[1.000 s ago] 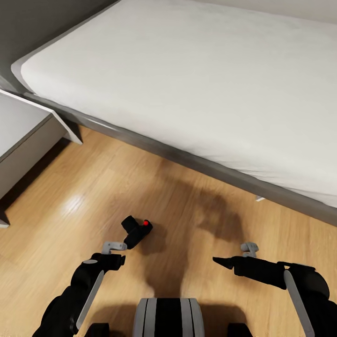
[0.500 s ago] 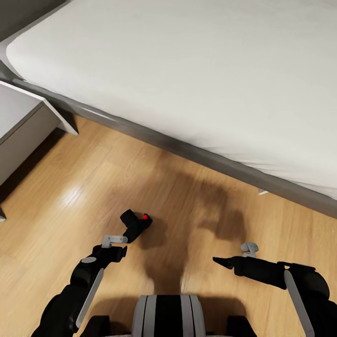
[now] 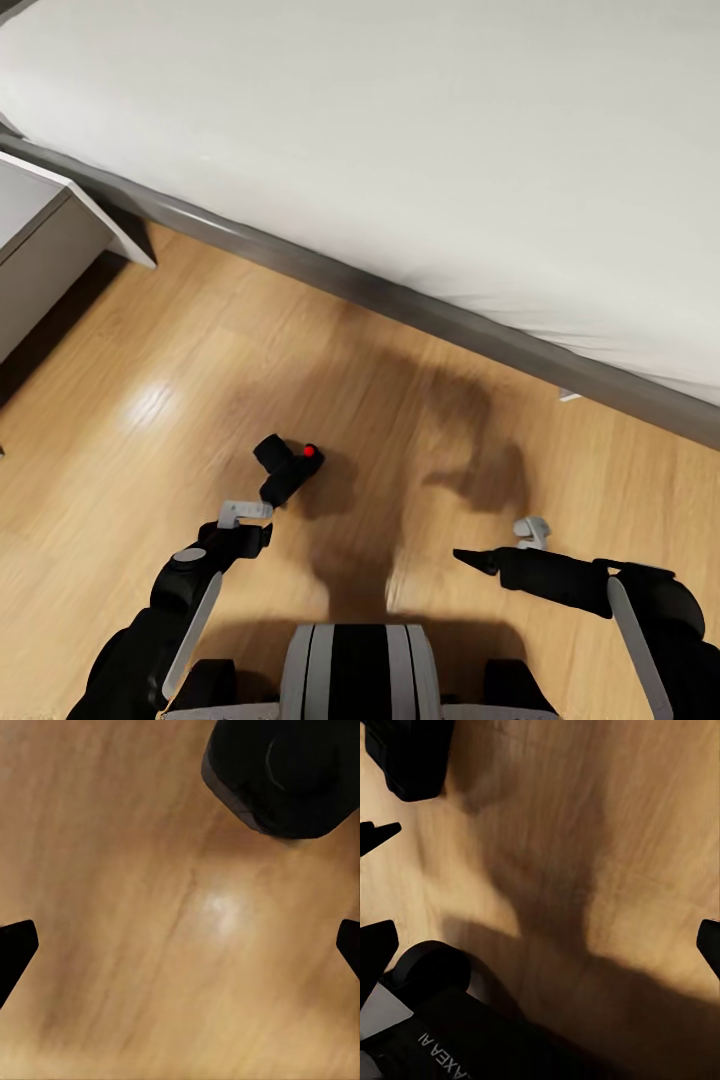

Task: Attach the digital camera to the camera tripod in the bedroom.

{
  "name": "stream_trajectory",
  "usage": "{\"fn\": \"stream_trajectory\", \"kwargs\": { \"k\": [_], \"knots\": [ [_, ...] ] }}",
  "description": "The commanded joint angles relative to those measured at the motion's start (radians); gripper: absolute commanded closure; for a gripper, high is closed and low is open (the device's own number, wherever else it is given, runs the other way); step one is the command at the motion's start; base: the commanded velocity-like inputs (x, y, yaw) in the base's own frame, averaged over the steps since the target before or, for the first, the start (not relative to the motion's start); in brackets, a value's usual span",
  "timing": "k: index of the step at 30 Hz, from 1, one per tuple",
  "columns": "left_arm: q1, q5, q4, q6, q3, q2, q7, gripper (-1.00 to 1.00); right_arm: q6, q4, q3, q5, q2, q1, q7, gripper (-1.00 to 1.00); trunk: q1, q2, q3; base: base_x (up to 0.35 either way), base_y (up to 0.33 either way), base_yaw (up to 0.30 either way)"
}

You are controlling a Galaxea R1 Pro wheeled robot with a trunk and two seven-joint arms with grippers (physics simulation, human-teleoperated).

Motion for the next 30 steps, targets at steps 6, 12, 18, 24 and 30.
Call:
{"fn": "stream_trajectory", "kwargs": {
  "k": [6,12,18,24,30],
  "knots": [
    [0.000,0.005,-0.001,0.004,-0.003,0.001,0.008,-1.00,0.007,-0.002,-0.006,-0.005,-0.009,-0.001,0.152,-1.00,0.003,-0.002,-0.024,0.000,0.000,0.000],
    [0.000,0.005,-0.001,0.004,-0.003,0.001,0.008,-1.00,0.007,-0.002,-0.023,-0.004,-0.041,0.000,0.313,-1.00,0.005,-0.003,-0.047,0.000,0.000,0.000],
    [0.000,0.005,-0.001,0.004,-0.003,0.001,0.008,-1.00,0.007,0.000,-0.043,-0.003,-0.057,0.000,0.373,-1.00,0.008,-0.004,-0.070,0.000,0.000,0.000],
    [-0.012,-0.006,0.010,-0.007,-0.008,-0.001,-0.003,-1.00,0.007,0.002,-0.060,0.009,-0.061,0.001,0.387,-1.00,0.010,-0.005,-0.086,0.000,0.000,0.000],
    [-0.045,-0.039,0.032,-0.011,-0.009,0.005,-0.037,-1.00,0.007,0.002,-0.081,0.010,-0.056,0.001,0.381,-1.00,0.010,-0.005,-0.086,0.000,0.000,0.000]
  ]
}}
